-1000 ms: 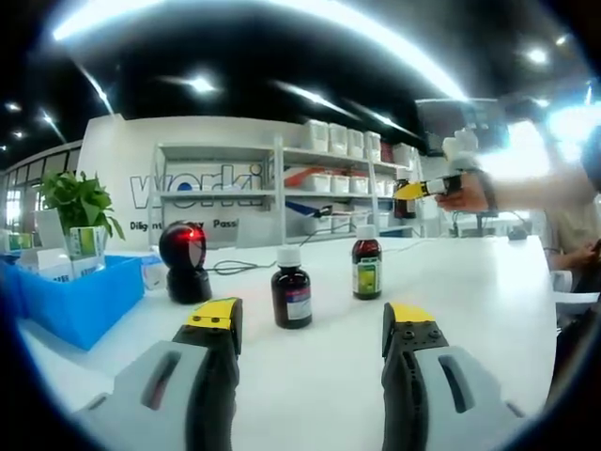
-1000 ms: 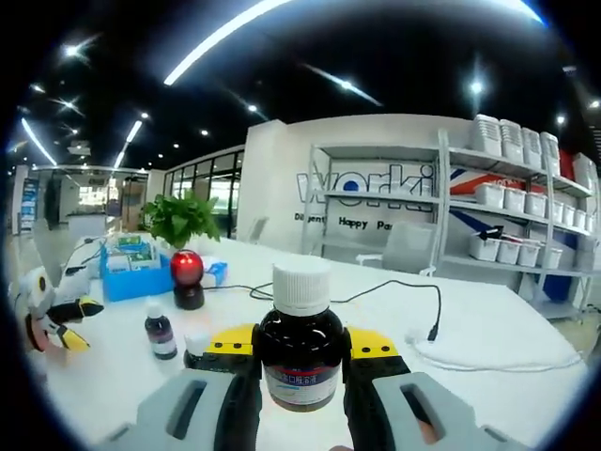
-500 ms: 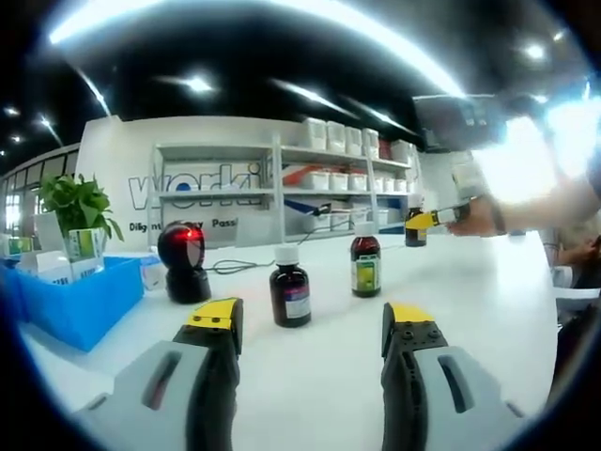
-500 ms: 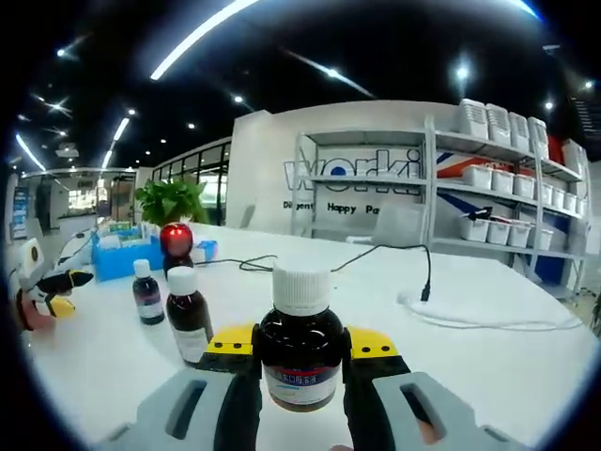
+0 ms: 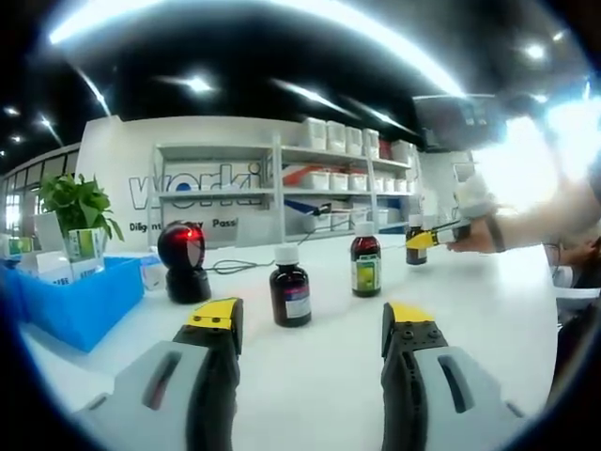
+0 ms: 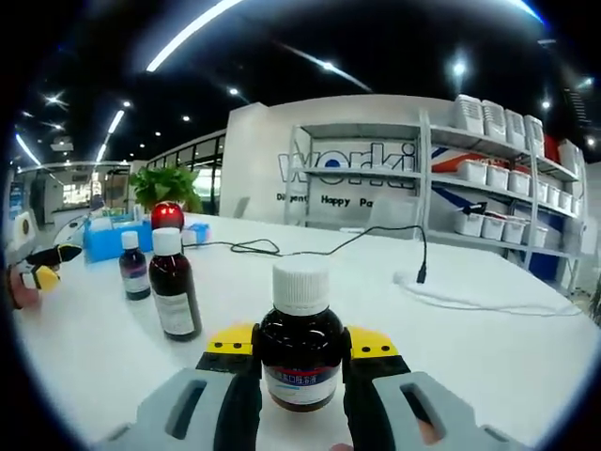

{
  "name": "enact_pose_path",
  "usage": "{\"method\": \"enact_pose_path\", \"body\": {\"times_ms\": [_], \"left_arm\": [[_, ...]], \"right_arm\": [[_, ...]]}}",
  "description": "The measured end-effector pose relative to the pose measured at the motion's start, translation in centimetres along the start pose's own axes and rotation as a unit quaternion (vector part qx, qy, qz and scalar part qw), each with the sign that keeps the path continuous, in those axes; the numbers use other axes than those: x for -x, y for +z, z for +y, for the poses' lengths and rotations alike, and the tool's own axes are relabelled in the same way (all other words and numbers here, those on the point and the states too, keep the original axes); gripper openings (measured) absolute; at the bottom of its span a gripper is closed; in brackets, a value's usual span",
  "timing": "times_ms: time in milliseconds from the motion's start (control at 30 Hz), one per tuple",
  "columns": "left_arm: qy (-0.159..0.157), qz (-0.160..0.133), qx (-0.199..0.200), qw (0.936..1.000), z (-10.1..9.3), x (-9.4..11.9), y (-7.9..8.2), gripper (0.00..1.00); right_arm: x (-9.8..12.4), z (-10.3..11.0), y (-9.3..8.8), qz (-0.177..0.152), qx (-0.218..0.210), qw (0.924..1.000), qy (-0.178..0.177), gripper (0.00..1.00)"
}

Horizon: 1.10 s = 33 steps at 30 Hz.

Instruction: Rotate the medicine bottle to make it face forward pick up the medicine bottle inspect the drug traceability code place the medicine on the table

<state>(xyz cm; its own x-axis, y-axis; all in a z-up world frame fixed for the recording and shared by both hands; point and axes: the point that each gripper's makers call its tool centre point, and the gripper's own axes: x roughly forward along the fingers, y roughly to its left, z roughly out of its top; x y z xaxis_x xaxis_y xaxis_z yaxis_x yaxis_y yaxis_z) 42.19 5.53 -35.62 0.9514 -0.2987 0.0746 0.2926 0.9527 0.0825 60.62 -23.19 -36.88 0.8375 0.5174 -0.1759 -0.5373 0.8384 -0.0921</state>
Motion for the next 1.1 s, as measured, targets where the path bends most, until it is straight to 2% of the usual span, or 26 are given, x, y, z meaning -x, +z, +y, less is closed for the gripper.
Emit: {"method": "enact_pose_path", "body": {"times_ms": [267, 333, 600, 833, 1100], "left_arm": [[0.001, -0.002, 0.002, 1.0000, 0.2, 0.0, 0.0, 0.50], [0.001, -0.002, 0.002, 1.0000, 0.2, 0.0, 0.0, 0.50], [0.002, 0.002, -0.001, 1.0000, 0.2, 0.0, -0.1, 0.50], [0.004, 0.005, -0.004, 1.0000, 0.2, 0.0, -0.2, 0.50], [0.000, 0.006, -0.007, 1.0000, 0.0, -0.1, -0.2, 0.50]], "right_arm": [[-0.7, 0.5, -0.9, 0.006, 0.001, 1.0000, 0.001, 0.28], [-0.7, 1.6, -1.0, 0.009, 0.003, 0.9999, 0.003, 0.28], [-0.5, 1.0, -1.5, 0.002, -0.026, 0.9997, -0.002, 0.28], [-0.2, 1.1, -1.3, -0.014, -0.036, 0.9992, -0.004, 0.29], [-0.2, 1.0, -1.4, -0.001, -0.040, 0.9992, 0.000, 0.29]]}}
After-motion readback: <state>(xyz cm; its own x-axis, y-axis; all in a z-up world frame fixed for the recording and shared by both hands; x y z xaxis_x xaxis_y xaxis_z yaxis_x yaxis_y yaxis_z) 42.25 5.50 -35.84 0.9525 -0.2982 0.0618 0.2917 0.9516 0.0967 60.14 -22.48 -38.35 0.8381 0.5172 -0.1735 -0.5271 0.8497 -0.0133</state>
